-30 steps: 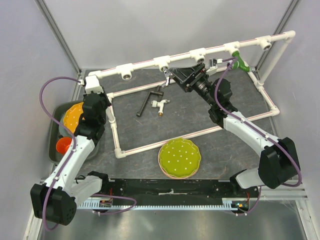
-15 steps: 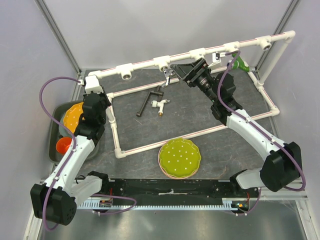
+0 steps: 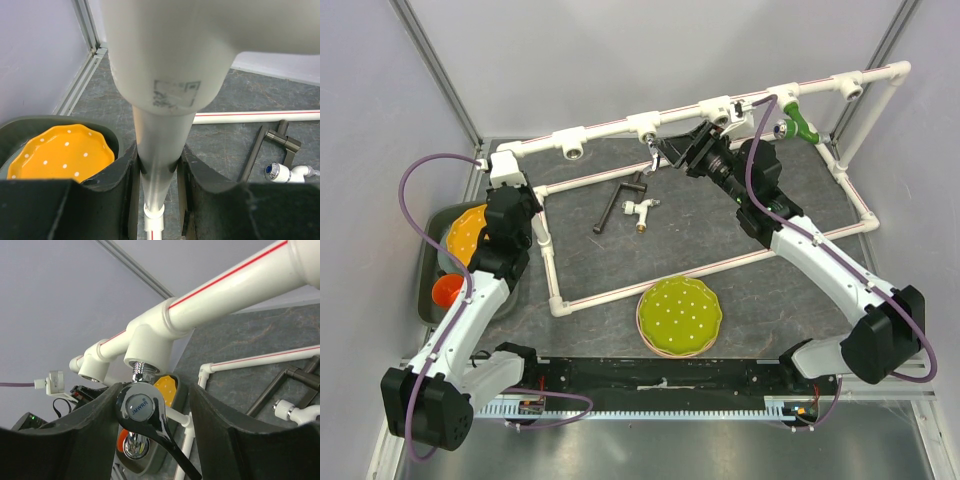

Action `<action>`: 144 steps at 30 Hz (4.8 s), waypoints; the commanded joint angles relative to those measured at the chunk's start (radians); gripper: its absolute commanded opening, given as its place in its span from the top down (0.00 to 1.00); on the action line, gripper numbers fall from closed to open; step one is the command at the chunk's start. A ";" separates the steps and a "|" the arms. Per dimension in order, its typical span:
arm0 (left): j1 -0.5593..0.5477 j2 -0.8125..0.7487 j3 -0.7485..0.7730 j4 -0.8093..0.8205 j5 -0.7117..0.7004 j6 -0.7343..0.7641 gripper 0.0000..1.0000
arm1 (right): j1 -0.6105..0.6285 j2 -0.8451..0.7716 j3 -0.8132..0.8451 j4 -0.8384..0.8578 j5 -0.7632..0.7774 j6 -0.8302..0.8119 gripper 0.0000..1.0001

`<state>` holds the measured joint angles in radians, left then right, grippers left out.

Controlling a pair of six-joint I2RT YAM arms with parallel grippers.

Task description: Install the water faucets

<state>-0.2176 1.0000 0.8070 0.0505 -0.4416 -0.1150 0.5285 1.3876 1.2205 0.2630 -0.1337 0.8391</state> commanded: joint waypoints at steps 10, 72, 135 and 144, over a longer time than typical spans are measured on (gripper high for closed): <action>0.001 -0.015 0.032 -0.003 0.006 -0.097 0.98 | 0.007 0.016 0.013 0.123 -0.033 0.126 0.74; 0.001 -0.021 0.035 -0.005 0.004 -0.094 0.98 | 0.613 -0.059 -0.038 -0.046 0.970 -2.026 0.02; 0.001 0.005 0.038 -0.009 0.017 -0.094 0.98 | 0.452 0.142 0.063 0.220 0.804 -1.955 1.00; 0.001 0.008 0.040 -0.009 0.020 -0.095 0.98 | 0.351 0.070 0.091 0.098 0.655 -1.525 1.00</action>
<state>-0.2157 1.0092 0.8162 0.0456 -0.4343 -0.1158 0.9497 1.4994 1.2636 0.4019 0.5728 -0.9623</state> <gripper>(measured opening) 0.355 0.349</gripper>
